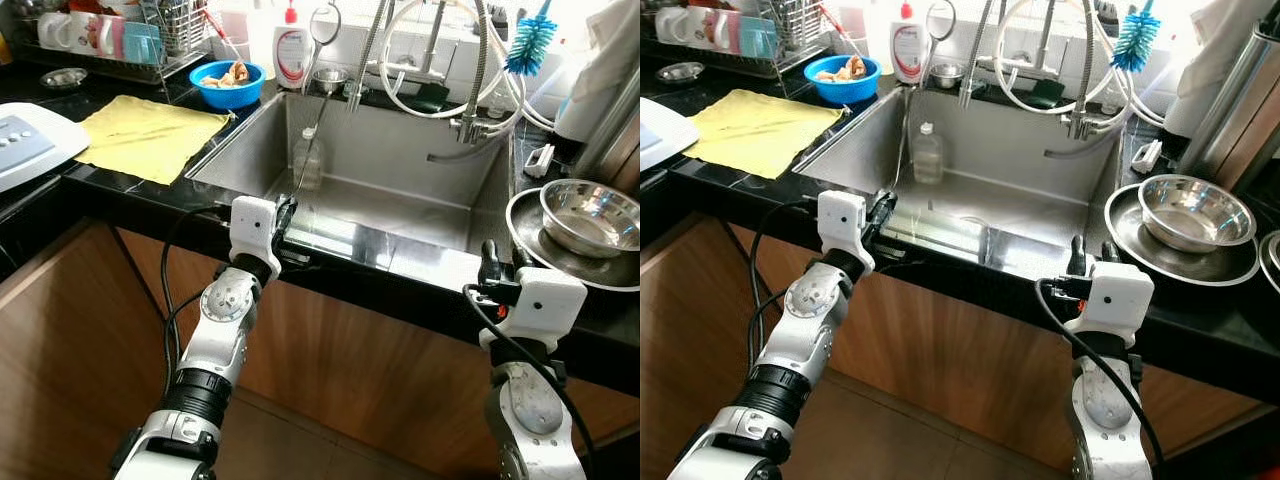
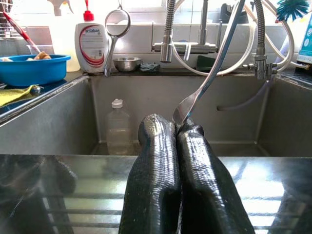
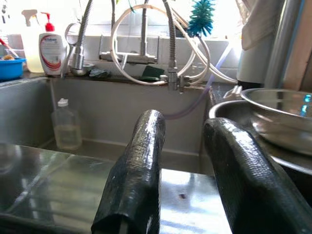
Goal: Kitchen organization
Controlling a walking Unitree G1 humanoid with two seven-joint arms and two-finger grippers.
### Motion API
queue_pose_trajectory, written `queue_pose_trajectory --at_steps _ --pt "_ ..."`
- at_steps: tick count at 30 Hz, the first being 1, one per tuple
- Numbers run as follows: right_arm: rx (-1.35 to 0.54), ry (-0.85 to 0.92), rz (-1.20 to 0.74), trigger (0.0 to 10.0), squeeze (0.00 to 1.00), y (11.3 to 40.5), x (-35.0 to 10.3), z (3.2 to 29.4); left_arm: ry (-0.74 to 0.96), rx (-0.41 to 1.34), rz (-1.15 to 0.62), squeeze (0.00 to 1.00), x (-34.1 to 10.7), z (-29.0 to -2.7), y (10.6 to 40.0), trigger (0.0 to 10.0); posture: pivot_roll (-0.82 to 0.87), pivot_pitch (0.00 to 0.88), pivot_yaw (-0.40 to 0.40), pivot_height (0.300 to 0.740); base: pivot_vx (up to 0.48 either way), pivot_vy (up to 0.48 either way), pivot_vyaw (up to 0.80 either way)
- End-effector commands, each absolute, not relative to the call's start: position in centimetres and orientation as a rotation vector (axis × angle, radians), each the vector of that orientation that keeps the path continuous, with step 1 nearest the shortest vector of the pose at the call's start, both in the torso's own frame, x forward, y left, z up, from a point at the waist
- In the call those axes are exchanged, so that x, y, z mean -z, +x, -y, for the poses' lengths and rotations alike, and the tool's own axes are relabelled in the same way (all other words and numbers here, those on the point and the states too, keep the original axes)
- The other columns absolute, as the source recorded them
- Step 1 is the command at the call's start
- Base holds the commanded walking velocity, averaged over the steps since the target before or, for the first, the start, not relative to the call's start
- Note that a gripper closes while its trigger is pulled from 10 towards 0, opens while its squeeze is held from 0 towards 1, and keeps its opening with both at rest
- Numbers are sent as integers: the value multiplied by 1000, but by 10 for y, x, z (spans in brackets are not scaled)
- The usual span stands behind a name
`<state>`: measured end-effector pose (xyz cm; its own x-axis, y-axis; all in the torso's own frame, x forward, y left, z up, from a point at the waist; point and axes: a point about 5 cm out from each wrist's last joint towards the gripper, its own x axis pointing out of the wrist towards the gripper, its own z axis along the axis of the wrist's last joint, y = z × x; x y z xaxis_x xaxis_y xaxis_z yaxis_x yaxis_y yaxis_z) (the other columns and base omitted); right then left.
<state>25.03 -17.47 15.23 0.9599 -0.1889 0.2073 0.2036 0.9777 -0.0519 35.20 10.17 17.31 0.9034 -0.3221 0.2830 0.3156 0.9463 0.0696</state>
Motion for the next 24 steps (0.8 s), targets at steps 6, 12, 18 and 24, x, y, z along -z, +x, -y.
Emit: queue_pose_trajectory --at_steps 6,12,18,24 --pt "227 -72 213 10000 0 254 -156 177 36 328 346 0 -187 -100 356 10000 17 0 -33 719 0 240 -659" --pt "223 -70 218 10000 0 256 -156 175 40 326 352 0 -190 -101 357 10000 23 0 -31 719 0 0 -658" --pt "224 -41 260 10000 0 256 -161 174 44 327 356 0 -193 -101 358 10000 25 0 -24 719 0 0 -221" --pt "243 -22 275 10000 0 255 -164 176 44 330 357 0 -193 -101 358 10000 24 0 -21 733 0 0 0"
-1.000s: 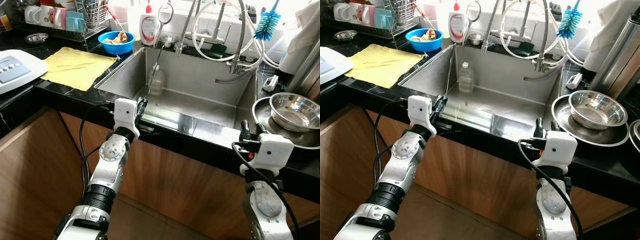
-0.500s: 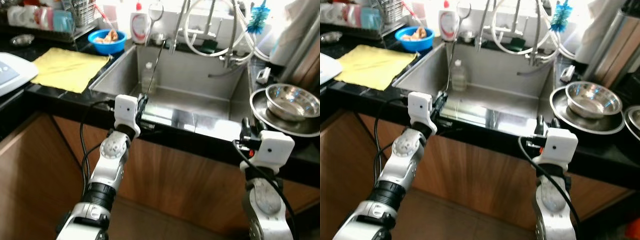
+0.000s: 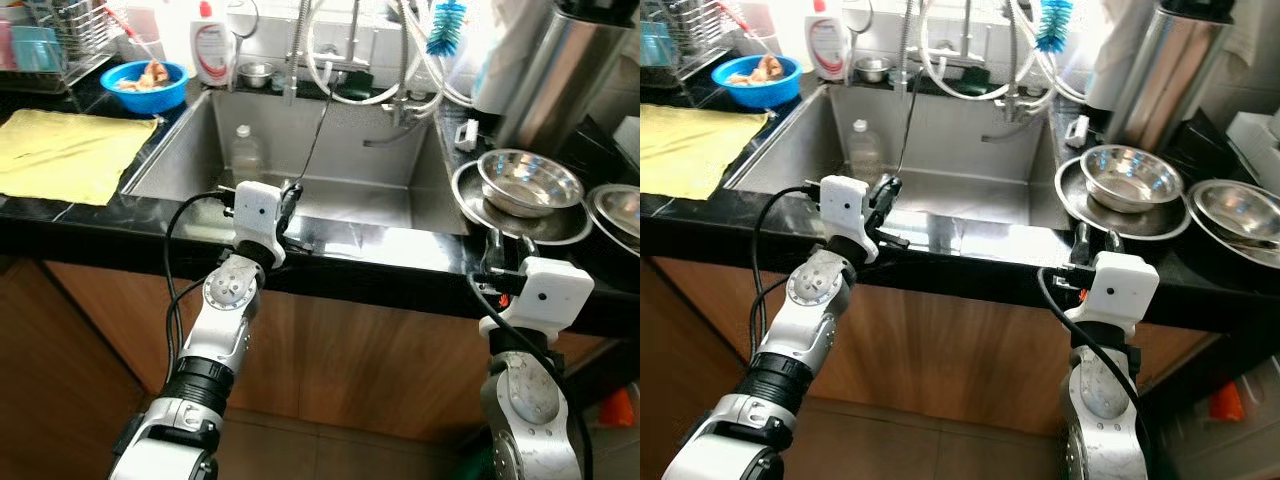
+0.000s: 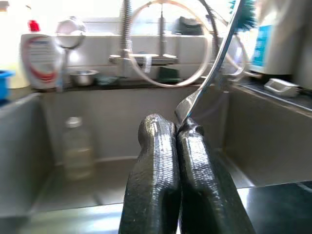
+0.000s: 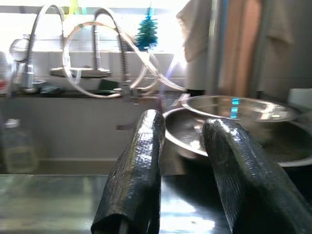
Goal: Kitchen organization
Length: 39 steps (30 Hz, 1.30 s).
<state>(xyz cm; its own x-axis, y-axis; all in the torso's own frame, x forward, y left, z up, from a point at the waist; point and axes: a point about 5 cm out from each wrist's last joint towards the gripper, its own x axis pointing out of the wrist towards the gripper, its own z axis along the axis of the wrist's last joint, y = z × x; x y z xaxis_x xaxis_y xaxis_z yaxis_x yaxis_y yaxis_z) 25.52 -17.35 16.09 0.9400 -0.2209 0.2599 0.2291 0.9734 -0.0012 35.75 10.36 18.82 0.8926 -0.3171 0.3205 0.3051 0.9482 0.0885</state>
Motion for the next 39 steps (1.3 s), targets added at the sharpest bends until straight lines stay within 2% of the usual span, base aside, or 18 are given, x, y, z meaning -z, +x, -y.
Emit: queue_pose_trajectory --at_steps 1,21,39 --pt "246 -21 275 10000 0 255 -164 176 44 330 357 0 -193 -101 358 10000 24 0 -21 740 0 0 0" --pt "246 -24 277 10000 0 258 -164 177 18 342 358 0 -195 -95 358 10000 17 0 -23 740 0 0 0" --pt "258 -21 255 10000 0 260 -161 178 9 338 346 0 -193 -95 358 10000 21 0 -29 740 0 471 0"
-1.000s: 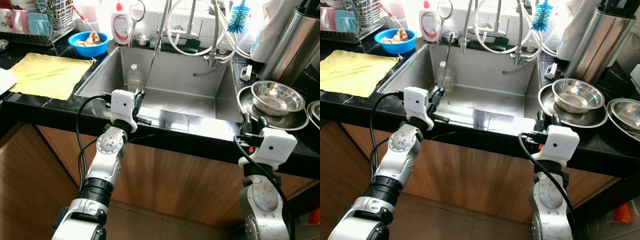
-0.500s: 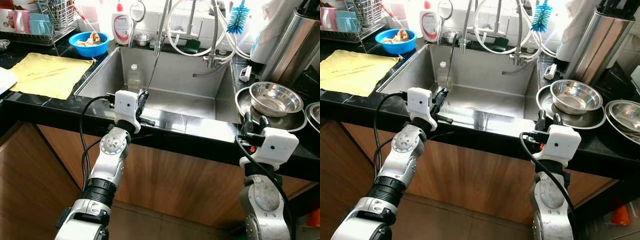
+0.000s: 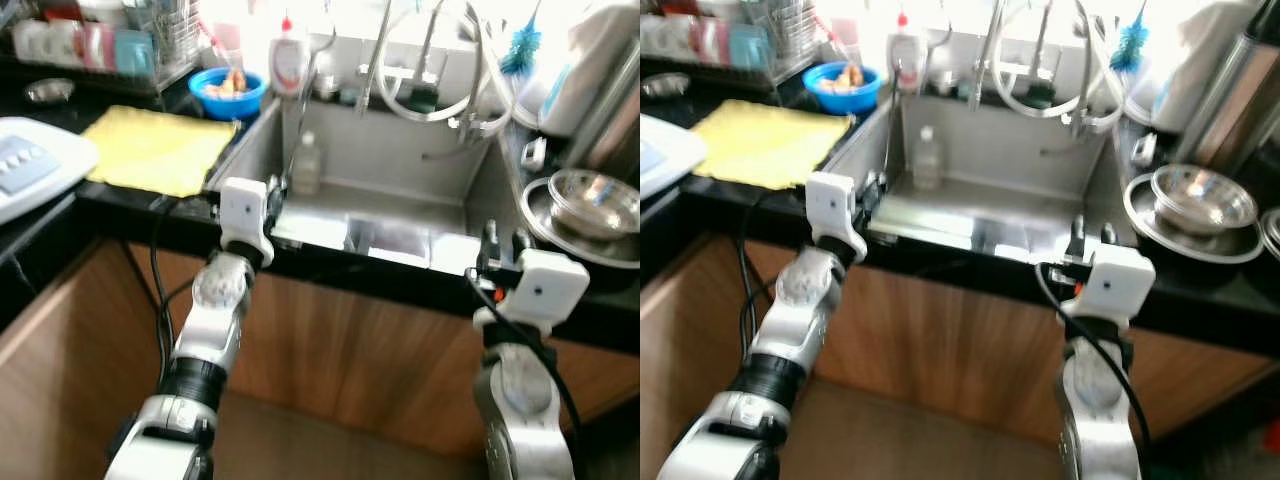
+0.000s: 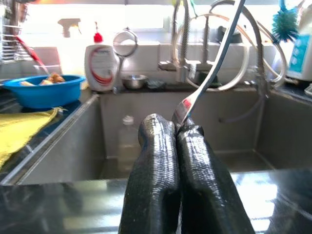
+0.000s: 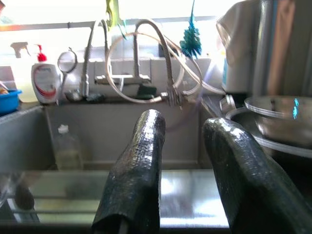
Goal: Kitchen organization
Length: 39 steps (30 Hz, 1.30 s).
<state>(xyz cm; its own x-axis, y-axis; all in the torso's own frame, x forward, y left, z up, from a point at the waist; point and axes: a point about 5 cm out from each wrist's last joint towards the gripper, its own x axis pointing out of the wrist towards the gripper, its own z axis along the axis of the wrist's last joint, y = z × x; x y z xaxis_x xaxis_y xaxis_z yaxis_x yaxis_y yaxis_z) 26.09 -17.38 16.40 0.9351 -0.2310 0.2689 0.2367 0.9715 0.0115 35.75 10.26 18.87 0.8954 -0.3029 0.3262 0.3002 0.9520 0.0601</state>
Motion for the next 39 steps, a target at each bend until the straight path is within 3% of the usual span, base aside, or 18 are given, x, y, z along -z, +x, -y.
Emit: queue_pose_trajectory --at_steps 1,22,39 --pt "259 -21 255 10000 0 260 -161 178 9 338 346 0 -193 -95 358 10000 21 0 -29 740 0 476 0" --pt "280 -27 267 10000 0 260 -161 179 37 367 364 0 -194 -90 356 10000 21 0 -26 740 0 23 0" --pt "304 -54 264 10000 0 257 -160 182 31 381 365 0 -191 -87 352 10000 10 0 -32 740 287 0 -238"
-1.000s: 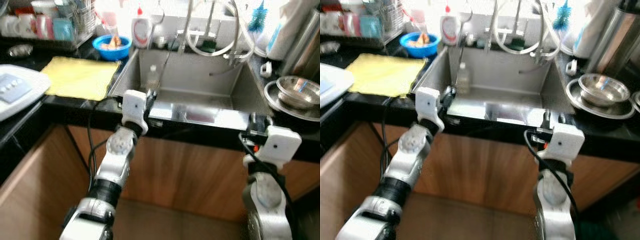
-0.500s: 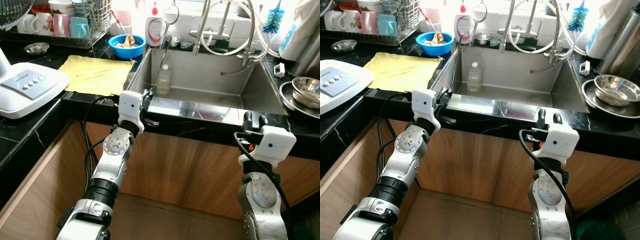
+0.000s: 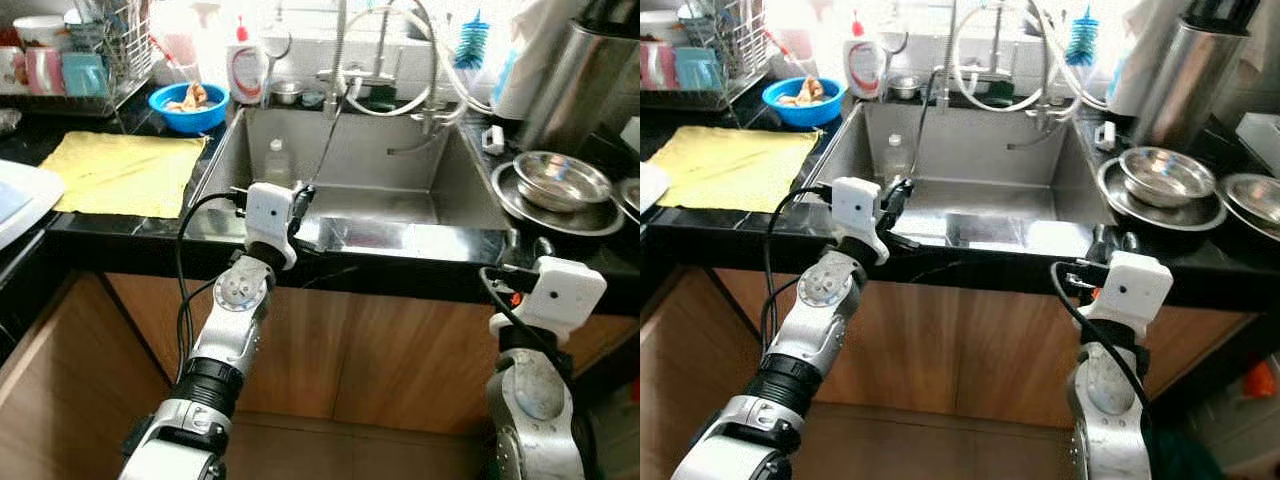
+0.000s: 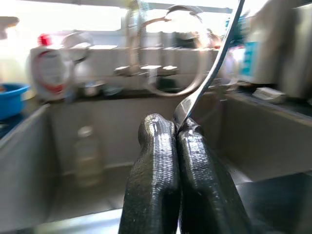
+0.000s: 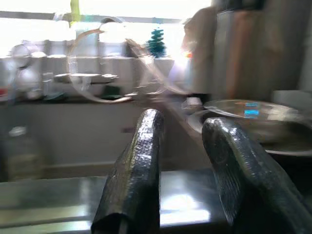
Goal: Kitchen organization
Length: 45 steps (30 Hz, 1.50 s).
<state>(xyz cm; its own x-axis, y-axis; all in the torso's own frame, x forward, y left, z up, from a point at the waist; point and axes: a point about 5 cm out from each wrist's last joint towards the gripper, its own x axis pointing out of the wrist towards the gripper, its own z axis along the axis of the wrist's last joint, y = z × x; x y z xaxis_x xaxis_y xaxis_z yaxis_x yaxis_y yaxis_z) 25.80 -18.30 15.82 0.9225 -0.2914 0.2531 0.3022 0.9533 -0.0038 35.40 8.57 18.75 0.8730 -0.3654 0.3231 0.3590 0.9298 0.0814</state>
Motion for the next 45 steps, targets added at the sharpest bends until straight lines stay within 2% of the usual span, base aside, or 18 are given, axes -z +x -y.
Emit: queue_pose_trajectory --at_steps 1,30,34,40,45 --pt "305 -57 263 10000 0 256 -160 182 30 382 364 0 -191 -87 352 10000 10 0 -32 740 292 0 0" --pt "293 -88 307 10000 0 258 -172 181 21 418 372 0 -193 -78 353 10000 -3 0 -26 740 292 0 0" --pt "298 -93 305 10000 0 256 -173 181 11 426 372 0 -194 -76 352 10000 -7 0 -22 740 0 0 0" --pt "309 -101 318 10000 0 256 -180 184 -14 458 295 0 -195 -68 357 10000 -15 0 -21 740 0 0 0" --pt "323 -120 310 10000 0 257 -186 187 48 533 162 0 -188 -58 363 10000 -23 0 -22 740 0 0 0"
